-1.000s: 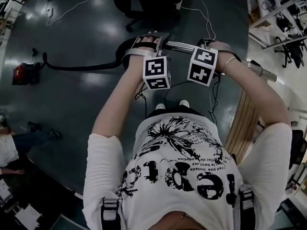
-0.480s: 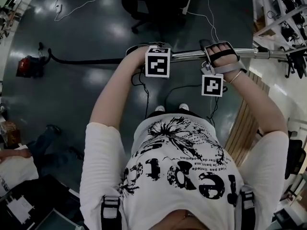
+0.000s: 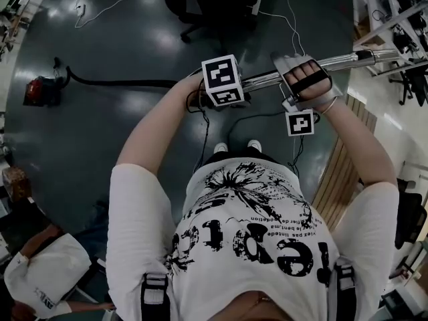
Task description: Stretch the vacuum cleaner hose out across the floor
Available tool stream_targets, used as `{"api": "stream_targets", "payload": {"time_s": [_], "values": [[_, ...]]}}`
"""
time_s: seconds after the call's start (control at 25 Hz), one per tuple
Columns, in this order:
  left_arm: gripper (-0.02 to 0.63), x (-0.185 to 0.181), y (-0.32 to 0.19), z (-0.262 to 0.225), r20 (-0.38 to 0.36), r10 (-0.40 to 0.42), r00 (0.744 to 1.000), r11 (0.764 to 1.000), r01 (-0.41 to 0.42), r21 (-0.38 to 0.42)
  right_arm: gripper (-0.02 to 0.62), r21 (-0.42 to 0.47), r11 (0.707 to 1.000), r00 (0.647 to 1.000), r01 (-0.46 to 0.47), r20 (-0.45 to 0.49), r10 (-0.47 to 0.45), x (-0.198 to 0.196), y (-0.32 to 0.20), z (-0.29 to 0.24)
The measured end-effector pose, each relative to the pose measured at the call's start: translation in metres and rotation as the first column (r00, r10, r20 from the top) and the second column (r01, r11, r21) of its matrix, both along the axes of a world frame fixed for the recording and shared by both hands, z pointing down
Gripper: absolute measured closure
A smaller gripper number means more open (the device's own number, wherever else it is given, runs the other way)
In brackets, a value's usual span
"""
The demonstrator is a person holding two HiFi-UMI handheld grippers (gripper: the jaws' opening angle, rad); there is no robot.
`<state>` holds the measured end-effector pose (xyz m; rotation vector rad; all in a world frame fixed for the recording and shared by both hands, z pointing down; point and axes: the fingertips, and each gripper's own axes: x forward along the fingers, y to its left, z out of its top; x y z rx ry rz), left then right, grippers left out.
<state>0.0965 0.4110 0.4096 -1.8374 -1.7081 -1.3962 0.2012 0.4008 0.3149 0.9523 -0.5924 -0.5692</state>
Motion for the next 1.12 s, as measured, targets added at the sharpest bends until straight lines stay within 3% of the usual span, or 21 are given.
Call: {"api": "stream_targets", "payload": {"time_s": [0.16, 0.24, 0.32, 0.48, 0.56, 0.64, 0.76, 0.84, 1.0, 1.08, 1.12], "values": [[0.552, 0.003, -0.006, 0.01, -0.03, -0.058, 0.998, 0.992, 0.061, 0.109, 0.48, 0.059, 0.995, 0.987, -0.082, 0.142, 0.073, 0.006, 0.002, 0.012], [0.557, 0.008, -0.012, 0.016, -0.094, -0.103, 0.99, 0.972, 0.121, 0.204, 0.387, 0.081, 0.978, 0.941, -0.193, 0.297, 0.161, 0.015, 0.008, 0.024], [0.558, 0.011, -0.014, 0.025, -0.149, -0.126, 0.981, 0.949, 0.163, 0.27, 0.353, 0.073, 0.965, 0.898, -0.252, 0.389, 0.205, 0.018, 0.013, 0.032], [0.568, 0.025, -0.032, 0.036, -0.24, -0.132, 0.962, 0.913, 0.212, 0.35, 0.333, 0.042, 0.986, 0.95, -0.159, 0.277, 0.141, 0.005, 0.02, 0.02], [0.569, 0.036, -0.048, 0.038, -0.303, -0.14, 0.943, 0.886, 0.256, 0.386, 0.333, 0.016, 0.99, 0.926, -0.138, 0.357, 0.123, -0.012, 0.024, 0.013], [0.569, 0.052, -0.072, 0.043, -0.389, -0.154, 0.908, 0.827, 0.334, 0.452, 0.333, 0.023, 0.985, 0.826, -0.173, 0.548, 0.132, -0.032, 0.026, 0.006], [0.569, 0.065, -0.106, 0.048, -0.529, -0.125, 0.84, 0.72, 0.443, 0.534, 0.333, 0.016, 0.959, 0.572, -0.284, 0.805, 0.157, -0.041, 0.013, 0.003], [0.569, 0.066, -0.115, 0.046, -0.599, -0.079, 0.797, 0.677, 0.484, 0.554, 0.333, -0.035, 0.947, 0.432, -0.319, 0.884, 0.178, -0.034, 0.0, 0.008], [0.569, 0.066, -0.107, 0.038, -0.711, 0.006, 0.703, 0.635, 0.547, 0.546, 0.333, -0.273, 0.94, 0.275, -0.207, 0.905, 0.323, -0.04, -0.018, 0.045], [0.569, 0.065, -0.1, 0.031, -0.766, 0.023, 0.642, 0.634, 0.584, 0.508, 0.334, -0.426, 0.898, 0.174, -0.111, 0.881, 0.439, -0.056, -0.016, 0.064], [0.569, 0.065, -0.095, 0.028, -0.789, 0.025, 0.614, 0.639, 0.598, 0.485, 0.334, -0.515, 0.854, 0.115, -0.07, 0.847, 0.52, -0.063, -0.009, 0.073]]}}
